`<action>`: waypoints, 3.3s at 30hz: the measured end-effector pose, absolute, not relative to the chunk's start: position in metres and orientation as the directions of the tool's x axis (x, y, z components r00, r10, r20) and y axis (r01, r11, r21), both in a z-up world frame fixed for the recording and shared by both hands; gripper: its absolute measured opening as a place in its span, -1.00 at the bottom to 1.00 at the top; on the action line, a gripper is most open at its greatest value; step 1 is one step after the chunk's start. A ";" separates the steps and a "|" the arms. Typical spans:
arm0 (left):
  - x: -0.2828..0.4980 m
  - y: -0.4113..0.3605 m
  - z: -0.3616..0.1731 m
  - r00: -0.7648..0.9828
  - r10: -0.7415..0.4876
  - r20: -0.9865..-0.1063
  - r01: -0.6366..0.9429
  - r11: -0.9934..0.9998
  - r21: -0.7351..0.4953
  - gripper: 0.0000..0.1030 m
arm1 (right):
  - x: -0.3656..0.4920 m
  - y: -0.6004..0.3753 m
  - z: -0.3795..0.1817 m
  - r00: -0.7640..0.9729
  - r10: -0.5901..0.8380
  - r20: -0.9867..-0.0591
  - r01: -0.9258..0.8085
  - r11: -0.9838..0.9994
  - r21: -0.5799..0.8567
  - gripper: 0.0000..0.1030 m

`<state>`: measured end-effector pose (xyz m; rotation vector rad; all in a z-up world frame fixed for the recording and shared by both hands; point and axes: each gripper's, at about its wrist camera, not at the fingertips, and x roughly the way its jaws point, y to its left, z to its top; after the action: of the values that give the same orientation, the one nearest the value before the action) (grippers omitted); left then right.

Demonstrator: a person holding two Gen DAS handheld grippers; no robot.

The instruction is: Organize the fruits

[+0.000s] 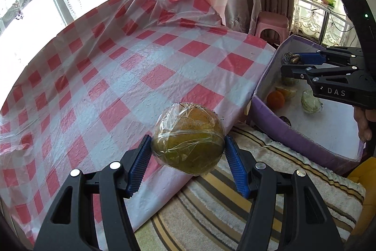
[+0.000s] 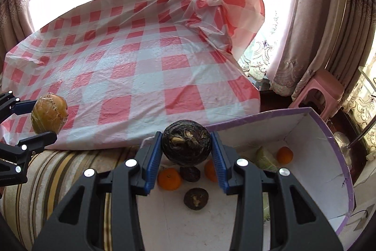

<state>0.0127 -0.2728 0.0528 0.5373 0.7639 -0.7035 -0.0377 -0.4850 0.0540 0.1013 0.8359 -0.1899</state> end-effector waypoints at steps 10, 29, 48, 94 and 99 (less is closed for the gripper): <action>-0.014 -0.345 0.048 0.449 -0.422 -0.787 0.834 0.515 0.199 0.17 | -0.074 -0.560 0.041 0.591 -0.240 -0.770 0.355 0.935 -0.019 -0.20; -0.057 -0.477 -0.031 0.284 -0.288 -0.915 0.951 0.206 0.230 0.18 | -0.060 -0.633 -0.005 0.383 -0.313 -0.869 0.423 0.896 -0.136 -0.20; -0.066 -0.519 -0.069 0.337 -0.142 -0.931 0.941 0.091 0.327 0.20 | -0.050 -0.649 -0.028 0.323 -0.338 -0.884 0.403 0.894 -0.194 -0.19; -0.067 -0.379 0.015 0.192 -0.594 -0.781 0.848 0.502 -0.173 0.72 | -0.166 -0.549 0.054 0.435 -0.553 -0.710 0.643 0.743 -0.184 0.67; -0.082 -0.364 0.021 0.193 -0.648 -0.737 0.852 0.483 -0.201 0.91 | -0.184 -0.533 0.061 0.433 -0.573 -0.696 0.682 0.713 -0.163 0.67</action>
<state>-0.0823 -0.3639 0.0209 0.2771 0.8735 -1.0713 -0.1840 -0.5331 0.0608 0.1508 0.8050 -0.7851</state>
